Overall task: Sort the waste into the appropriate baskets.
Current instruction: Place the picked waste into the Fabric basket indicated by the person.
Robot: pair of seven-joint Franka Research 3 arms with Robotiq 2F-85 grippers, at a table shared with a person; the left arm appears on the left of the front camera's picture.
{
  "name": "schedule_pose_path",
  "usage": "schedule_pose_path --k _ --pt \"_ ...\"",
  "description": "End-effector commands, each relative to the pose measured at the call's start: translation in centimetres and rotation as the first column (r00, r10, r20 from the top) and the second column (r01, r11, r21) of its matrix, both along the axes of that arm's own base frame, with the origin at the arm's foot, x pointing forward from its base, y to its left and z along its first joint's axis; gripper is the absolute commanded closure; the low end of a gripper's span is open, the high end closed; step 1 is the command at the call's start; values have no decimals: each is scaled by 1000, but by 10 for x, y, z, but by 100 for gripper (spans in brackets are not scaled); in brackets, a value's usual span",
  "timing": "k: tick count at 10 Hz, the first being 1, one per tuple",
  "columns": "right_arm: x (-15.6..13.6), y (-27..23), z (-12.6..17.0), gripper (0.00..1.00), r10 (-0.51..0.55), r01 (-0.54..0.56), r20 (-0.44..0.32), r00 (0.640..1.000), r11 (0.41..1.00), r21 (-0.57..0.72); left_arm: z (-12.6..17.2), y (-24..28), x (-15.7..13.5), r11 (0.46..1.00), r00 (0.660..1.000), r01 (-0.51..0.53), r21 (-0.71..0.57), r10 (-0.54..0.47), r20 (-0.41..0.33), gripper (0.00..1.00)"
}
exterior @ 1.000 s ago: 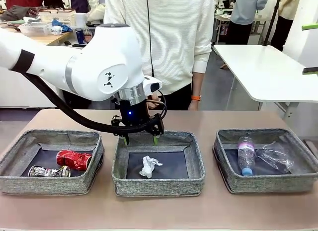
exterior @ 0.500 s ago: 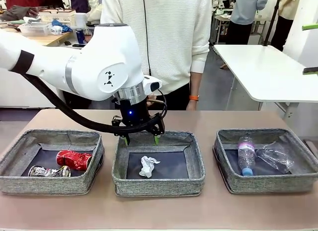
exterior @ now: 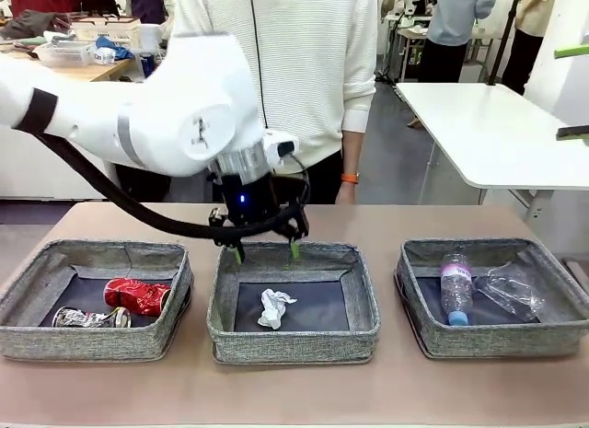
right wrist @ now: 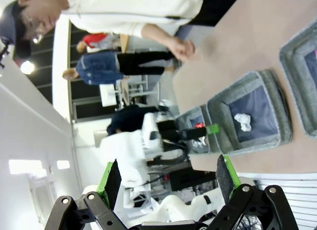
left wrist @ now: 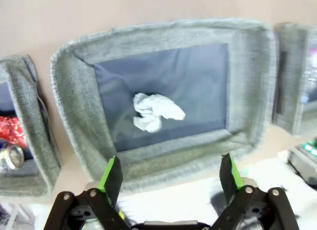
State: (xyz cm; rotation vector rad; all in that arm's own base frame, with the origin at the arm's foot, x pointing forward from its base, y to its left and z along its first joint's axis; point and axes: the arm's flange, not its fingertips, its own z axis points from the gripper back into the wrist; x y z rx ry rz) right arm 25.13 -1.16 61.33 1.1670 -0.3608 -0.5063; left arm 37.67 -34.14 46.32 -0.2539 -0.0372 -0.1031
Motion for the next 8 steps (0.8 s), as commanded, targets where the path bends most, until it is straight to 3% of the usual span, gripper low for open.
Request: schedule_pose_path --k 1,3,4,7,8 --pt "21 24 -2 0 136 -136 33 990 991 3 74 51 -2 975 995 6 -220 -27 -96 0" --pt "30 43 -1 0 229 -228 53 972 974 -11 132 114 -5 903 991 -75 -423 21 -131 0" --pt "31 45 0 0 255 -256 48 966 967 18 155 149 -8 824 981 -95 -558 -17 -193 0" --pt "30 38 0 0 295 -300 59 954 950 86 201 276 -12 459 979 -197 -867 40 -201 0" --pt "29 33 1 0 295 -301 67 953 948 104 203 307 -17 378 981 -194 -905 66 -183 0"
